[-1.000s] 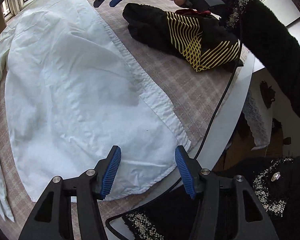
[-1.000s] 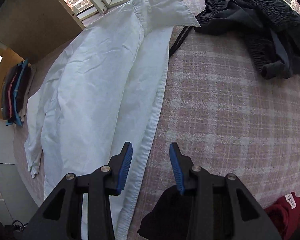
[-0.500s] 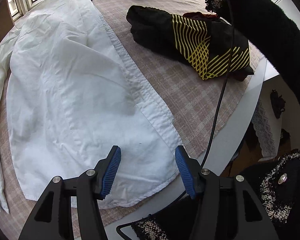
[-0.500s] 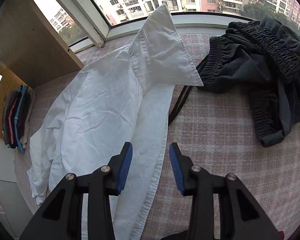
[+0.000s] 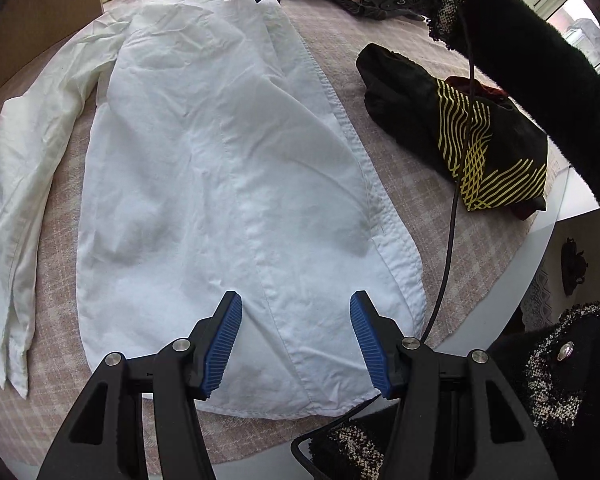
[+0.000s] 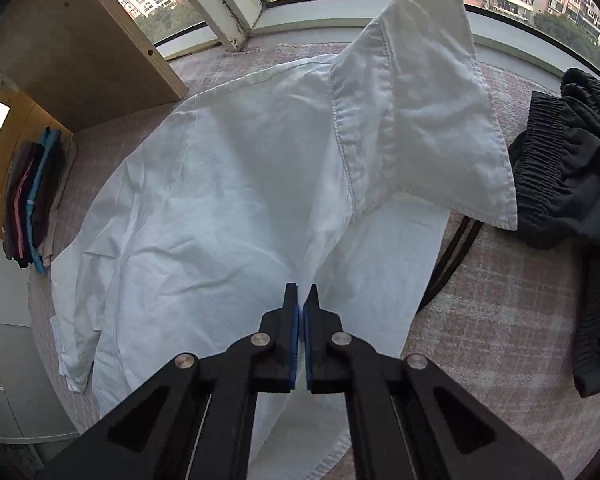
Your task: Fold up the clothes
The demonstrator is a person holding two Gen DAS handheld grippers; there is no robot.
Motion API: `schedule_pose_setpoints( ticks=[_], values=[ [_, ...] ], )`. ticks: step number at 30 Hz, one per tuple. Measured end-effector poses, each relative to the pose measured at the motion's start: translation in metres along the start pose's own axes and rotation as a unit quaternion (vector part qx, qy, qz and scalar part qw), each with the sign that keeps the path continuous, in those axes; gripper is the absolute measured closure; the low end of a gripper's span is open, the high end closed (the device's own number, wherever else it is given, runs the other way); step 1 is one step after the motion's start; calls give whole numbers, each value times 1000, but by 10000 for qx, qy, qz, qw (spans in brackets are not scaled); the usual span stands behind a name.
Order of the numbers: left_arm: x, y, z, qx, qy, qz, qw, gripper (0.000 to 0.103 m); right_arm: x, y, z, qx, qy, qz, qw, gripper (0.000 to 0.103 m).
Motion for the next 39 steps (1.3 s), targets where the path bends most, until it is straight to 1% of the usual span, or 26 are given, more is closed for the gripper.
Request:
schedule_pose_setpoints(
  ticks=[2,6,8,10,11,12,14,15,16,17,19,23,25,26,27,29,30,31,34,37,39],
  values=[
    [0,1,2,-11,12,-13,10000,49,-6,-20,4,221,-113,-75,9997,101],
    [3,2,3,-35,36,-91,9999,49,-10,-56,22,643,-151,-614,9959,101],
    [7,3,4,-60,60,-175,9998,49,-12,-50,28,536,-234,-827,9949,99],
    [15,7,5,-84,136,-243,9996,49,-11,-30,31,231,-350,-1206,9918,84],
    [19,9,6,-95,195,-256,9994,49,-8,-19,31,88,-362,-1429,9890,83],
    [24,10,6,-113,270,-282,9992,49,-3,-17,30,56,-283,-1363,9903,83],
    [35,14,8,-143,414,-385,9983,49,6,-16,26,59,-68,-1055,9944,83],
    [41,16,9,-169,479,-441,9977,49,10,-17,24,50,47,-883,9961,80],
    [47,19,10,-208,564,-500,9969,47,13,-18,21,29,85,-853,9963,76],
    [54,22,10,-256,674,-548,9959,44,16,-19,18,5,99,-868,9962,74],
    [65,30,10,-337,868,-549,9941,43,20,-20,12,-45,109,-901,9959,73],
    [74,49,6,-501,1112,-309,9921,43,20,-15,0,-178,95,-724,9972,72],
    [75,48,6,-404,1182,-401,9914,44,22,-15,-2,-204,165,-561,9981,73],
    [74,47,7,-396,1145,-459,9916,51,24,-15,-3,-217,200,-479,9984,73],
    [72,47,7,-393,1075,-545,9919,56,28,-20,-2,-123,328,-379,9987,72],
    [65,42,8,-338,825,-856,9923,71,39,-33,1,111,579,-218,9980,72],
    [61,38,8,-301,693,-1026,9919,74,44,-38,2,175,609,-227,9977,72],
    [58,34,9,-244,590,-1150,9913,76,48,-41,3,201,608,-311,9975,72],
    [51,18,9,-18,465,-1271,9908,77,62,-42,8,266,759,-507,9955,72],
    [44,6,9,142,363,-1335,9903,77,77,-46,20,530,1165,-171,9916,73],
    [36,0,11,185,295,-1311,9908,77,75,-47,27,564,1235,172,9906,72]
  ],
)
Point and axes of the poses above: each gripper's, at about its wrist camera, not at the fingertips, and y roughly the way its jaws point, x to its right, z to its top, the point moved 5 cm from there along y, roughly the way its jaws point, and after that the axes turned 2 degrees about -x, right-handed, at the moved point
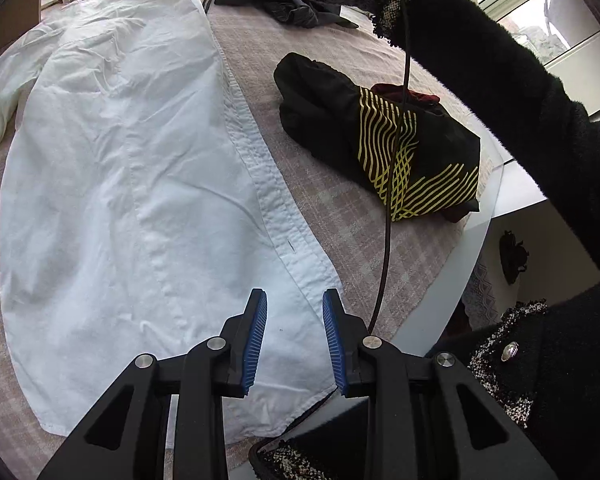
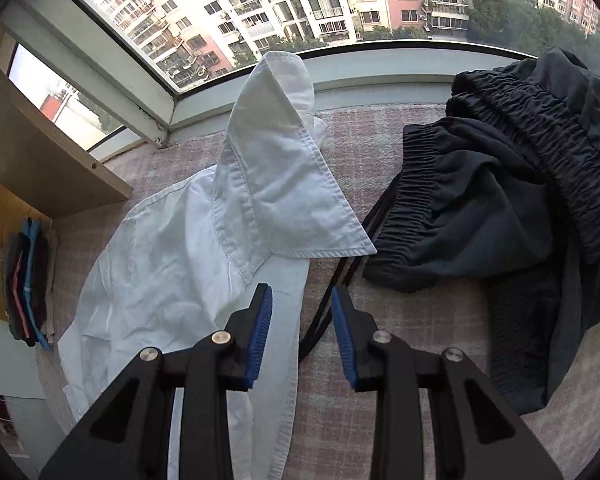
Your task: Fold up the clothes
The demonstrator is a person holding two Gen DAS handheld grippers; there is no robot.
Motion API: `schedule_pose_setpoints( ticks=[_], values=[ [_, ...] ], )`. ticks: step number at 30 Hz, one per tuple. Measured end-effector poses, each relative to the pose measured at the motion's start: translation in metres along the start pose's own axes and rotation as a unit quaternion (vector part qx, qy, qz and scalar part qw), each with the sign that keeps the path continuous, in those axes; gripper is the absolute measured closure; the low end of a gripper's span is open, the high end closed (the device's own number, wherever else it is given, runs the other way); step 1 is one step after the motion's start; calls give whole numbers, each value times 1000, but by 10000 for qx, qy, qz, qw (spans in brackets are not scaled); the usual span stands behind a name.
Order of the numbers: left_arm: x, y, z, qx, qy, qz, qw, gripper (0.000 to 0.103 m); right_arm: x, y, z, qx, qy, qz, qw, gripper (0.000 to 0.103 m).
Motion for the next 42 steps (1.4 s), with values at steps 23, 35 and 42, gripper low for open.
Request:
schedule_pose_setpoints(
  ticks=[23,35,42],
  values=[
    [-8,24,3,-377,226,420,9981,76,19,26,44,-181,-165,-872,9959,63],
    [-21,32,2,-575,169,578,9965,76,3,-22,52,326,-694,-635,9950,101],
    [-24,33,1,-593,119,485,9970,72,-5,0,74,188,-1152,-1719,9782,100]
  ],
)
Point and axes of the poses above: each gripper's, at about its wrist camera, not at the fingertips, and y roughly the way its jaws point, x to its right, z to its top, the point moved 5 cm from there along y, roughly the way its jaws point, and after that the axes turned 2 degrees about -x, right-handed, at the moved point
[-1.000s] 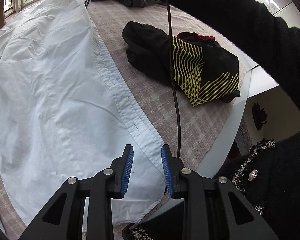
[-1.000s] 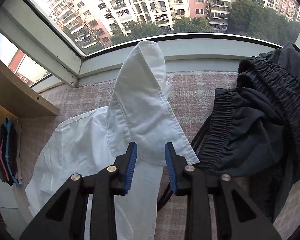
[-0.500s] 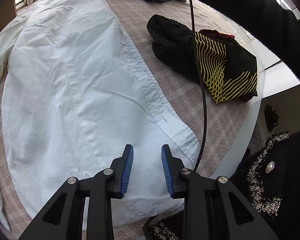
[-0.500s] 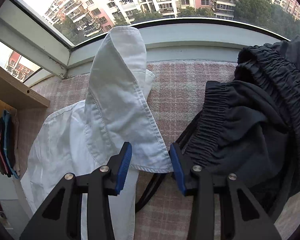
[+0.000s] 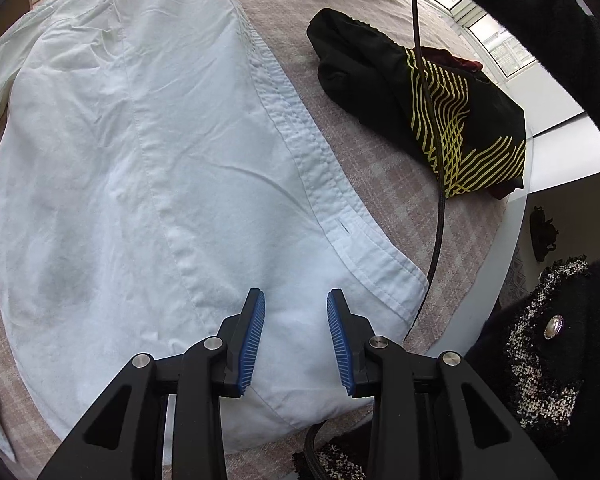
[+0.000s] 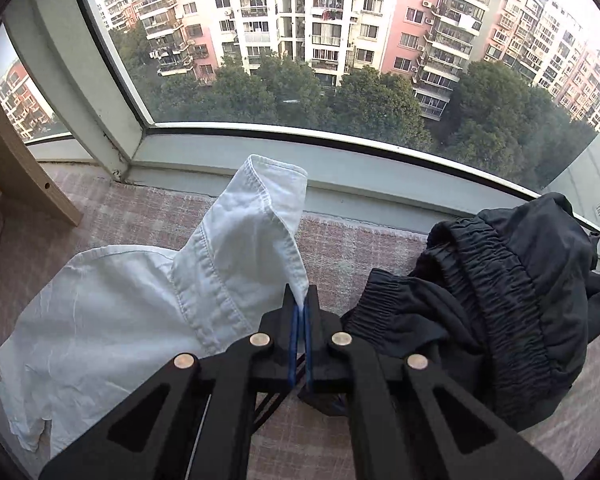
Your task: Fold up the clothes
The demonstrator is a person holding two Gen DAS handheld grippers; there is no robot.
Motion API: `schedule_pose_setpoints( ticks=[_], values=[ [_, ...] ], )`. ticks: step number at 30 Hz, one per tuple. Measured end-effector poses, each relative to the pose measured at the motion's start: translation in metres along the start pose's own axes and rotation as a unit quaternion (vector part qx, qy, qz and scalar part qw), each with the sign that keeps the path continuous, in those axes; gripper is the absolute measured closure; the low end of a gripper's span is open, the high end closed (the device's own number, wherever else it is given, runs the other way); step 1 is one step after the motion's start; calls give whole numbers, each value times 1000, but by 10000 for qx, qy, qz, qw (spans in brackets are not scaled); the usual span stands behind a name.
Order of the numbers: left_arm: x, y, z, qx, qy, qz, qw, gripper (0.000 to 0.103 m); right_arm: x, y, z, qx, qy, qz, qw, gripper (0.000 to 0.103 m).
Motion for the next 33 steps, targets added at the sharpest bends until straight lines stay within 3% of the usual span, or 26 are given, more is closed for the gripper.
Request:
schedule_pose_setpoints(
  ticks=[2,3,6,9,12,16,19,21,26,30,33],
  values=[
    [-1,0,0,-7,-24,-31,10000,71,-4,6,-3,-257,-93,-130,9995,95],
    [0,0,-1,-17,-15,-35,10000,70,-4,9,-5,-427,-172,-386,9982,87],
    [2,-1,-2,-65,80,-19,9999,68,4,-9,-15,-148,-169,-691,9974,84],
    [7,-7,-7,-39,102,-208,9997,68,9,-50,-41,179,122,-147,9997,81],
    [10,-22,-15,102,148,-267,9995,68,-1,-98,-92,429,57,381,9983,81],
    [12,-42,-31,309,262,-285,9988,65,-43,-139,-200,404,-229,1195,9917,81],
    [12,-51,-38,439,277,-213,9984,64,-87,-138,-289,110,-258,1841,9825,81],
    [2,-56,-44,516,171,-120,9985,64,-124,-122,-328,-42,-343,2113,9768,81],
    [-61,-73,-60,849,-590,295,9942,64,-192,-77,-364,-338,-548,2043,9768,81],
    [-113,-80,-73,930,-1044,615,9883,64,-187,-65,-376,-674,-752,1379,9853,83],
    [-139,-84,-81,972,-1278,960,9823,64,-172,-87,-357,-458,-530,1344,9884,81]
  ],
)
Point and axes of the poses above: each gripper's, at about its wrist camera, not at the fingertips, and y roughly the way its jaws point, x to its right, z to its top, the point moved 5 cm from there along y, roughly the way its jaws point, and after that the axes turned 2 degrees about -x, right-handed, at the moved point
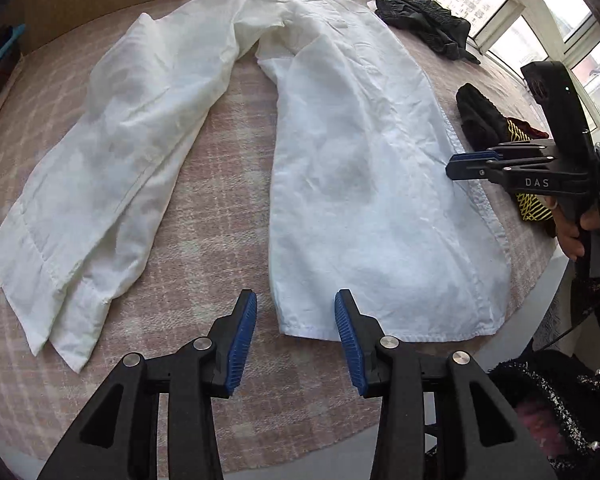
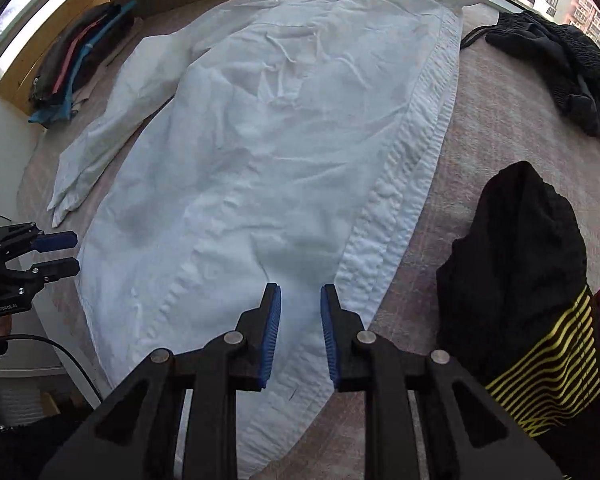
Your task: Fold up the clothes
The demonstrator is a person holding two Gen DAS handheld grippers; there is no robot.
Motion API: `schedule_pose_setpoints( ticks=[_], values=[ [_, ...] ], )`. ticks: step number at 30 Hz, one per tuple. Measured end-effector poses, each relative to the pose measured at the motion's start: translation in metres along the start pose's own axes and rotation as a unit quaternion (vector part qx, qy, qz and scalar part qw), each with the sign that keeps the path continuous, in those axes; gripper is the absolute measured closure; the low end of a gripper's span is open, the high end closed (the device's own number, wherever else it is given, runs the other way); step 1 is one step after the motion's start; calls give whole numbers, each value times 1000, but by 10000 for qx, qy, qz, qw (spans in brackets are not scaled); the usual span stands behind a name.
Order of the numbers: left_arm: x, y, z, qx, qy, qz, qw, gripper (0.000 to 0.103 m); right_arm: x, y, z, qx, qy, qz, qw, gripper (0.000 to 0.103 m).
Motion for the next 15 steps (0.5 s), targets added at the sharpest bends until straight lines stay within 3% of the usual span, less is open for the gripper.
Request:
schedule_pose_setpoints(
  ticks=[3,4,9,12,15],
  values=[
    [-4,-4,10,210,-39,-116,9997,62,0,-24,33,306,51,117,9995,81],
    [-1,-3,15,268,44,-81,9996,56,-2,-29,46,415,-34,101,9991,81],
    [12,-2,37,369,423,-23,9984,55,-8,-18,94,491,-332,-222,9980,81],
    [3,-16,72,606,693,411,9949,55,-2,-1,112,392,-346,-432,9977,81],
    [-8,-19,121,758,897,585,9914,55,15,15,118,218,-100,-341,9991,81]
  ],
)
Point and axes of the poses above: each gripper's, at about its wrist camera, not at the fingertips, and y roughly the way its jaws point, x to its right, z to its top, the point moved 5 cm from there along y, roughly the way its jaws point, and after that the axes turned 2 degrees about -x, right-handed, at the moved point
